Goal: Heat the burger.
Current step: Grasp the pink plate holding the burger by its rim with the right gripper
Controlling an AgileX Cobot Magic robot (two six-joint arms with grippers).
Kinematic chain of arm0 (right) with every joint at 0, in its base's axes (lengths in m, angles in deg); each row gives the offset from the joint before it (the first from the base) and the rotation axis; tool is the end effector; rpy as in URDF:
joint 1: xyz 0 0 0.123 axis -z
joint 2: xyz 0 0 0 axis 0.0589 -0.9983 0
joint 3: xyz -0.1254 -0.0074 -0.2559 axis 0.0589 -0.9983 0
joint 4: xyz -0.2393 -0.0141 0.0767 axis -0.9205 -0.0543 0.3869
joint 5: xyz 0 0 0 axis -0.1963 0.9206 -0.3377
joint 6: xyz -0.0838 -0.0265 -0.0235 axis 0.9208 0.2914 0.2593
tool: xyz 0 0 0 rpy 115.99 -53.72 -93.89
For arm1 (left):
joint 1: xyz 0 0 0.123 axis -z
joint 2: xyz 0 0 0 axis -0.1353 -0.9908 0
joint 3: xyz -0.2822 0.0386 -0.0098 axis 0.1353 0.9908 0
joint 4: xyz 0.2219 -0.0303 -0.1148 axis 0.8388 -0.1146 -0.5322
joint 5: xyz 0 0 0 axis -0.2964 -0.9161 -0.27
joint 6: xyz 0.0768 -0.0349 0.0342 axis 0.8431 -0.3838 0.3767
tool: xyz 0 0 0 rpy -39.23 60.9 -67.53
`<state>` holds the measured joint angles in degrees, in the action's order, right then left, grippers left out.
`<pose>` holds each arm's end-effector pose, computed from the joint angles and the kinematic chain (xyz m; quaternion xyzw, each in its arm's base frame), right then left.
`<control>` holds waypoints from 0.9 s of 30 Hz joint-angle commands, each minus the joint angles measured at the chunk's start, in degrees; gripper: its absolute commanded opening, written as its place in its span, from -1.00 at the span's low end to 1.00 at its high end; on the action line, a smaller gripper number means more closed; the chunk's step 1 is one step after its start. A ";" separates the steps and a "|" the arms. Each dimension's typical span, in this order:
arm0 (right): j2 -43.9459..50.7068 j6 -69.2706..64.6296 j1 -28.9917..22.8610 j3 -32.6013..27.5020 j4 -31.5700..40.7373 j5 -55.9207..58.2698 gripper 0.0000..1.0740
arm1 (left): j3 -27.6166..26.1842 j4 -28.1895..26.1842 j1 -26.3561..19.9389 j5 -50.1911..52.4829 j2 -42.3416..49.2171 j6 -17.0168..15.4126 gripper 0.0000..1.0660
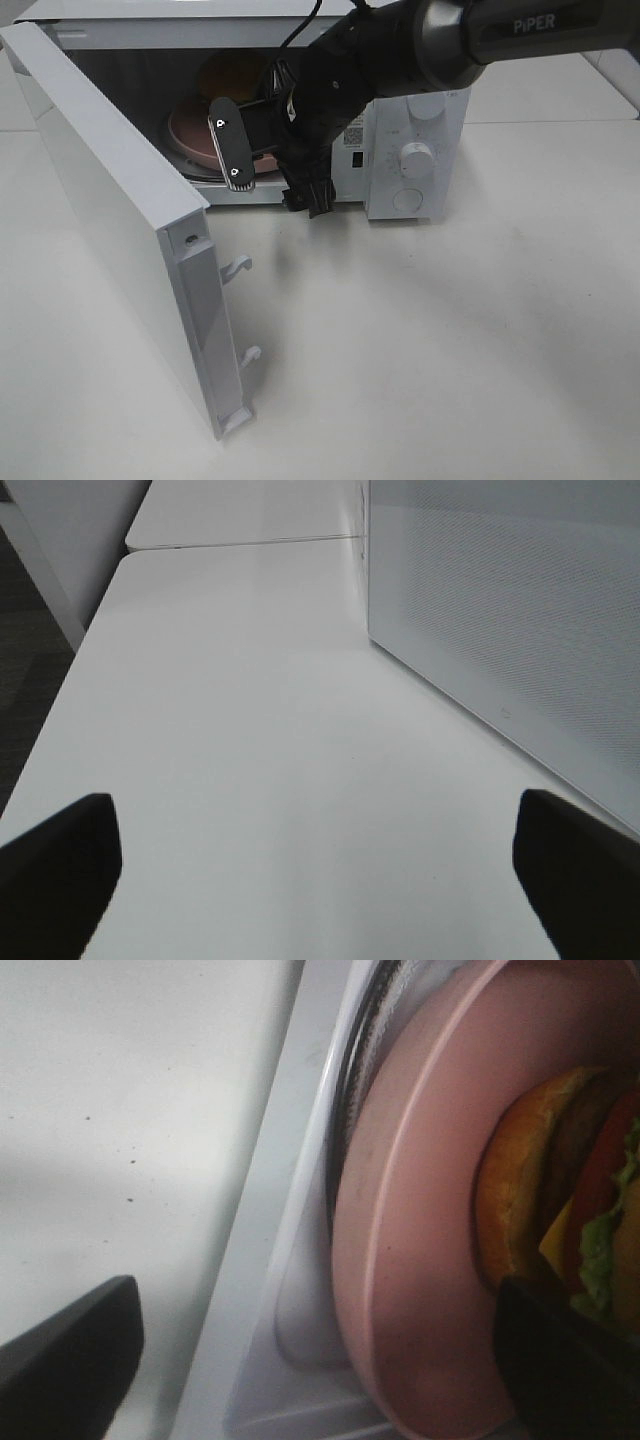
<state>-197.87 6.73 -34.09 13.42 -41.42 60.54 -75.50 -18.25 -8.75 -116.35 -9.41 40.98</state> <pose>0.3982 0.2916 0.1675 -0.7781 0.5039 -0.1841 0.3268 -0.0050 0.0005 0.2784 0.0270 0.8468 0.0291 0.5304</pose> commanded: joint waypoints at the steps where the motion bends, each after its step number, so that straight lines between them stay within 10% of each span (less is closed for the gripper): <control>1: -2.01 -1.15 -0.17 2.86 0.06 -0.46 0.68 | 0.06 1.20 0.06 0.11 0.97 -0.11 0.88; 27: -9.91 -1.95 1.38 9.45 0.57 -3.61 0.58 | 0.06 6.99 0.06 0.69 0.97 -0.11 0.88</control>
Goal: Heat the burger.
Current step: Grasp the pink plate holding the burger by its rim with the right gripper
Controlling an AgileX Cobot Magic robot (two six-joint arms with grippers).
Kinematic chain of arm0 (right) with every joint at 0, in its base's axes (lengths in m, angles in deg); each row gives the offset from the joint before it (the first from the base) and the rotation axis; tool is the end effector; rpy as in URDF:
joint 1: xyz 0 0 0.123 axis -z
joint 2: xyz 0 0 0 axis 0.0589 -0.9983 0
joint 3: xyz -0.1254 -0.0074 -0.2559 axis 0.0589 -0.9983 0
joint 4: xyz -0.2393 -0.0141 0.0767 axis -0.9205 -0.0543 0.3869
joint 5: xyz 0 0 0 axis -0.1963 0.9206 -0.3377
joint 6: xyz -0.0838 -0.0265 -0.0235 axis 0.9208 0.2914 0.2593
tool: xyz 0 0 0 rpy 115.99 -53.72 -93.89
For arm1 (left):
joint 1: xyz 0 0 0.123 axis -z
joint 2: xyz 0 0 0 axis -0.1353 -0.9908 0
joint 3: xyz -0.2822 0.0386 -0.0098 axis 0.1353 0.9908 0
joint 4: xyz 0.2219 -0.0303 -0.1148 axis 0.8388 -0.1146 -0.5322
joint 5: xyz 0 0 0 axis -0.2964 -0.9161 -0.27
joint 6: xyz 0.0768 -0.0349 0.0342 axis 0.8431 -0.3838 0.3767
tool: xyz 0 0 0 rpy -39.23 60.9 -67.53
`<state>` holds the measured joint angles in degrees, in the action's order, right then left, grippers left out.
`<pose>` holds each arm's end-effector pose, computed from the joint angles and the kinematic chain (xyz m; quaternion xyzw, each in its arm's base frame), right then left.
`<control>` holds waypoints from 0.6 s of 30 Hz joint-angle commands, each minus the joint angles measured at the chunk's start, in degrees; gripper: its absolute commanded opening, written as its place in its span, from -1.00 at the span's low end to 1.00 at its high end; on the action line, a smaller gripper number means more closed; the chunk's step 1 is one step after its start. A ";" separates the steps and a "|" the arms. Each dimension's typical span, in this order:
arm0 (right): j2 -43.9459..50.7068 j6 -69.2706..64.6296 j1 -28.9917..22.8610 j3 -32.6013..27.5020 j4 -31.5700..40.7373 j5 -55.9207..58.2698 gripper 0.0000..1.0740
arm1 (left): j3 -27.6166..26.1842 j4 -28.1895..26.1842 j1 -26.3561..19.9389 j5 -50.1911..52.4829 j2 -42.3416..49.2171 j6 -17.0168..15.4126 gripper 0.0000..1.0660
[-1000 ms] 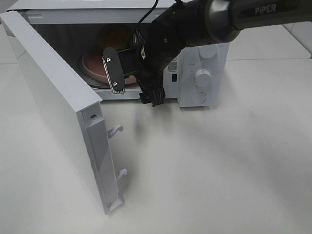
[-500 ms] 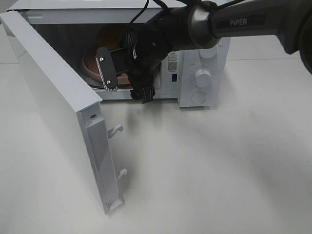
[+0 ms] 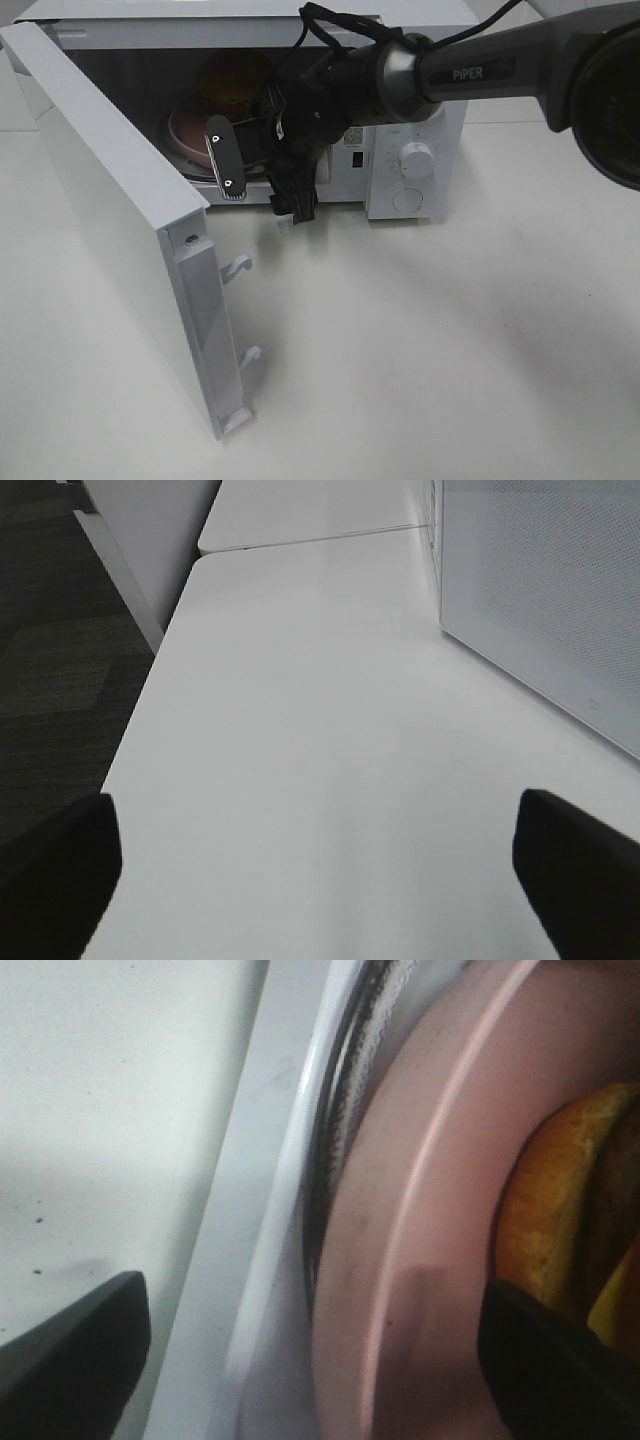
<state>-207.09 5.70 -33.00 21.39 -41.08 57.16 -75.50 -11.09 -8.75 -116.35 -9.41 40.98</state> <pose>0.4271 0.3035 0.1300 -0.7655 0.5123 -0.1807 0.3450 -0.0055 0.0103 0.2789 0.0249 0.8451 0.0913 0.5262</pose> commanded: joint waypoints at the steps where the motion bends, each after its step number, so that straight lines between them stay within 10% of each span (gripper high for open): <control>1: -0.69 -0.92 0.29 1.49 0.23 -0.23 0.58 | 0.06 -0.17 0.06 0.69 0.97 -0.11 0.88; 8: -1.38 -1.66 0.29 2.81 1.55 -0.40 0.19 | 0.06 -0.17 0.06 0.69 0.97 -0.11 0.88; 13: -1.38 -2.81 0.29 2.81 1.66 -0.23 -0.62 | 0.06 -0.17 0.06 0.69 0.97 -0.11 0.88; 18: -1.03 -2.75 0.11 2.81 2.41 0.34 -0.96 | 0.06 -0.17 0.06 0.69 0.97 -0.11 0.88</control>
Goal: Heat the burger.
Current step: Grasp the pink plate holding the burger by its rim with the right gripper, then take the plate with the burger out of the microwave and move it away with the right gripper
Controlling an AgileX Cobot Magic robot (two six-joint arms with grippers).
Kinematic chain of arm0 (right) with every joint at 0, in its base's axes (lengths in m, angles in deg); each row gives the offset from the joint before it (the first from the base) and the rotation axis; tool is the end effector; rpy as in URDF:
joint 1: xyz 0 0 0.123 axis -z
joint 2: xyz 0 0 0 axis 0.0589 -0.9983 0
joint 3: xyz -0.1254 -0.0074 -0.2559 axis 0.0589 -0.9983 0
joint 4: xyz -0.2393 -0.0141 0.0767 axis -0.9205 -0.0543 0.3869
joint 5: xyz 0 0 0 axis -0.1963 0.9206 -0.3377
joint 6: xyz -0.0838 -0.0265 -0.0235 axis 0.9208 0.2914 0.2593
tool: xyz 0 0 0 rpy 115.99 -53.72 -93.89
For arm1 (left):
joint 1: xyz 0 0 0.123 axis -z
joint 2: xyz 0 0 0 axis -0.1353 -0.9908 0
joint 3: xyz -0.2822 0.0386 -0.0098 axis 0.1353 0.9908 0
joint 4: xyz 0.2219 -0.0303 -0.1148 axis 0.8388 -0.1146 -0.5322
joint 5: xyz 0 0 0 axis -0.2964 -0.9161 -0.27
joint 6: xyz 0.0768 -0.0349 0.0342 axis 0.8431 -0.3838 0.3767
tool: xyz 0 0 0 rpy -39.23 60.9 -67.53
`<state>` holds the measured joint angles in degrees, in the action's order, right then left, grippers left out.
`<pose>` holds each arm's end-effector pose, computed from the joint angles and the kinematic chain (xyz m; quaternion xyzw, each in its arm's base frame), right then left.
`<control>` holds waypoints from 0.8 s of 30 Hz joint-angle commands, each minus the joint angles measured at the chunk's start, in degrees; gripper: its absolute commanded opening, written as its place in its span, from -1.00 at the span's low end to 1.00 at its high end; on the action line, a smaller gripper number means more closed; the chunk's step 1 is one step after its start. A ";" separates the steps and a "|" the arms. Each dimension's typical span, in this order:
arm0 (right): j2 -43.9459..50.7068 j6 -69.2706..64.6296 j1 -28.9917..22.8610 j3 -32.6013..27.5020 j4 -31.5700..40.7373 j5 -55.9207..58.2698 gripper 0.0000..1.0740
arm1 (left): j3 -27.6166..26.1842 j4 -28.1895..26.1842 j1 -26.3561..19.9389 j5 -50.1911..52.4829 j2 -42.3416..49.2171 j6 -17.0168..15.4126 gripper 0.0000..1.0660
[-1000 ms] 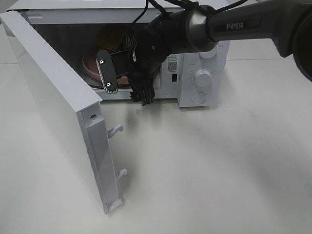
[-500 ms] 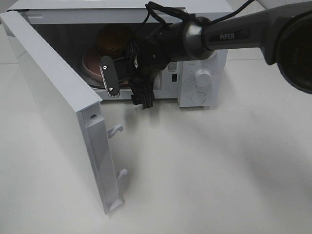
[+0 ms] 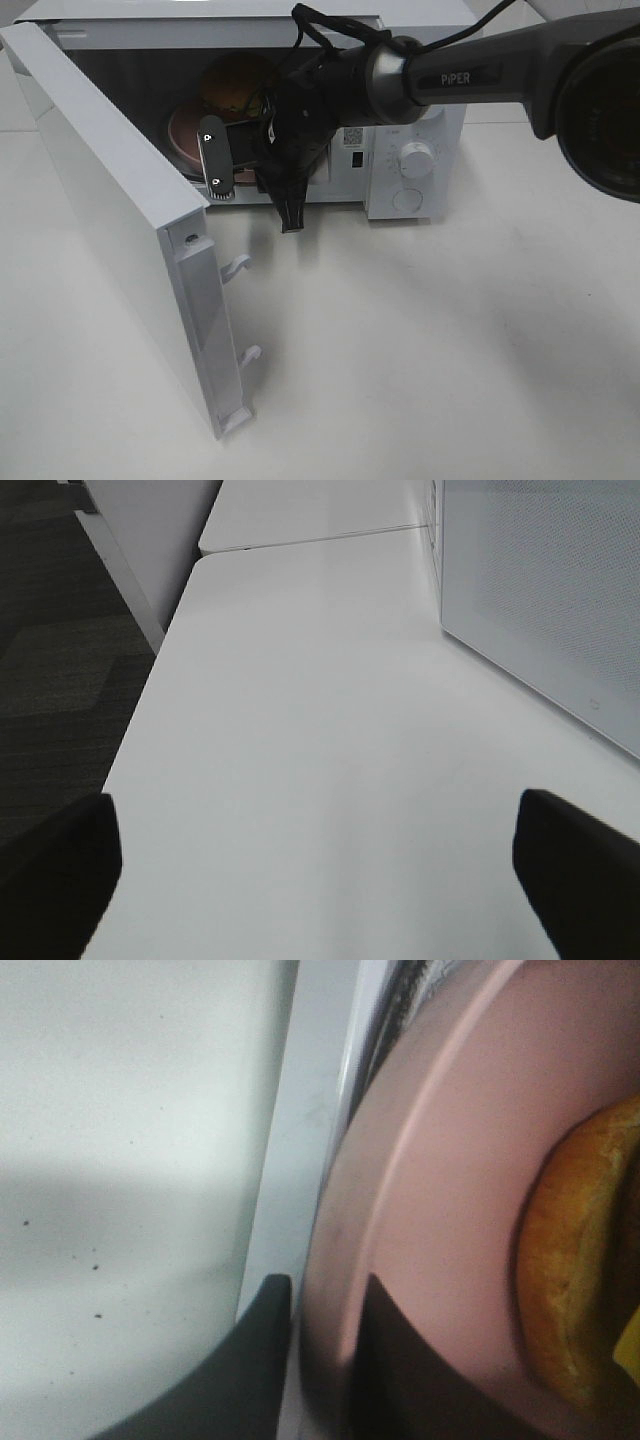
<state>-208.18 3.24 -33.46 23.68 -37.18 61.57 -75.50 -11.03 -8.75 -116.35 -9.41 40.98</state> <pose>0.4257 0.3077 0.1268 -0.7466 0.5580 -0.1517 0.3288 -0.0056 0.0104 0.2789 0.0249 0.8450 0.0919 0.5262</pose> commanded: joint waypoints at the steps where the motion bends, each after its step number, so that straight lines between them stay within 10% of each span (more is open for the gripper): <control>1: 0.06 -0.29 0.57 0.52 -1.49 -4.07 -0.96 | 0.06 -0.23 0.06 0.69 0.97 -0.11 0.88; 24: 8.19 10.89 -0.29 -0.17 7.39 12.38 -1.00 | 0.06 -0.23 0.06 0.69 0.97 -0.11 0.88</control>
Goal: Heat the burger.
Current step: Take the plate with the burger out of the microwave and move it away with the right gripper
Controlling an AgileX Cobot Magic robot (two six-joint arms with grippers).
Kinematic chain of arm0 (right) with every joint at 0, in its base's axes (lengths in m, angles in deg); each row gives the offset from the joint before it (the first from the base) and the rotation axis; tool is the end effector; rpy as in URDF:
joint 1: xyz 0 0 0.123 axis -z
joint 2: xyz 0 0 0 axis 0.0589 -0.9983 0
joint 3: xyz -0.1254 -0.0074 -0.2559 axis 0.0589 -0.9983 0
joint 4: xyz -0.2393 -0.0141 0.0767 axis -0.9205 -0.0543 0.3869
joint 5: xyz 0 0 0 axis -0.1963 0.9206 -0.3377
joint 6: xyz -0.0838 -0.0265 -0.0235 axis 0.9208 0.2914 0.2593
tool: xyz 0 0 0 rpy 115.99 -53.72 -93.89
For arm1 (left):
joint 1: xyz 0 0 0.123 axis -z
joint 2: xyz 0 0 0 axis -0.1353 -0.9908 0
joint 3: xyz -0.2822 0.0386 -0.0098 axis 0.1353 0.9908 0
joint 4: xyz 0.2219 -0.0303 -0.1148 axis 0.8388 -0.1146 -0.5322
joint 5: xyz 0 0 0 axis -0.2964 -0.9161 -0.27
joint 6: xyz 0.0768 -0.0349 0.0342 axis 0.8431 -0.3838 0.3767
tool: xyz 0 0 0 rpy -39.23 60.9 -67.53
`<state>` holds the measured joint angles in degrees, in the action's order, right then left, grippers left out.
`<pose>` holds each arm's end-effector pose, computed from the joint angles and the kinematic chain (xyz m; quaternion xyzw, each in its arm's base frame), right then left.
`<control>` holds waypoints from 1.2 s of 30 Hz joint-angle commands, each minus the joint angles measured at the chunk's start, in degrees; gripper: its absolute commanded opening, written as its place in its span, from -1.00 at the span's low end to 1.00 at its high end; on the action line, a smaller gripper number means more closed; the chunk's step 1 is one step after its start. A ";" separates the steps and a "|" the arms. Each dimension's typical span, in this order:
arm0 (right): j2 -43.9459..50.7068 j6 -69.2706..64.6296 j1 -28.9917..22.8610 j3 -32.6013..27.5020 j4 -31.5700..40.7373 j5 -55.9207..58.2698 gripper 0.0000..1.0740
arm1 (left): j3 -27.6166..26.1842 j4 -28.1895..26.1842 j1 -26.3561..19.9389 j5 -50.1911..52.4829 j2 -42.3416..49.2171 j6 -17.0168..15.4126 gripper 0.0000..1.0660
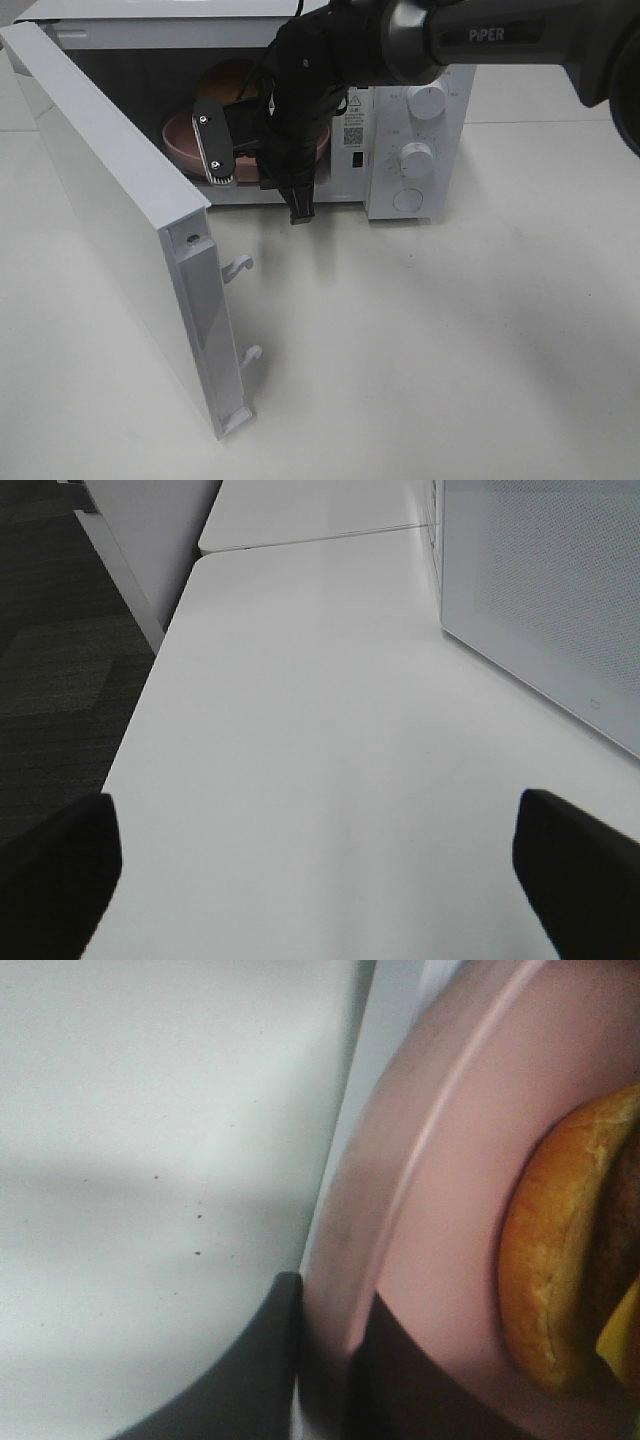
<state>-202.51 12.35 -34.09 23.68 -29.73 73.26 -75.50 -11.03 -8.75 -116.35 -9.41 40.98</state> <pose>0.4076 0.3034 0.1658 -0.7753 0.5511 -0.1293 0.2800 -0.0056 0.0104 0.2789 0.0249 0.8450 0.0919 0.5262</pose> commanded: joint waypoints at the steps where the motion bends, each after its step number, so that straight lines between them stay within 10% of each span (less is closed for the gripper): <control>1: 2.52 1.78 0.34 -0.17 -0.06 0.69 -1.00 | 0.06 -0.23 0.06 0.69 0.97 -0.11 0.88; 36: 23.61 23.78 1.38 -30.88 1.09 -14.55 -1.00 | 0.06 -0.23 0.06 0.69 0.97 -0.11 0.88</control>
<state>-181.77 35.10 -34.04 -6.46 -29.96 60.37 -75.50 -11.03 -8.75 -116.35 -9.41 40.98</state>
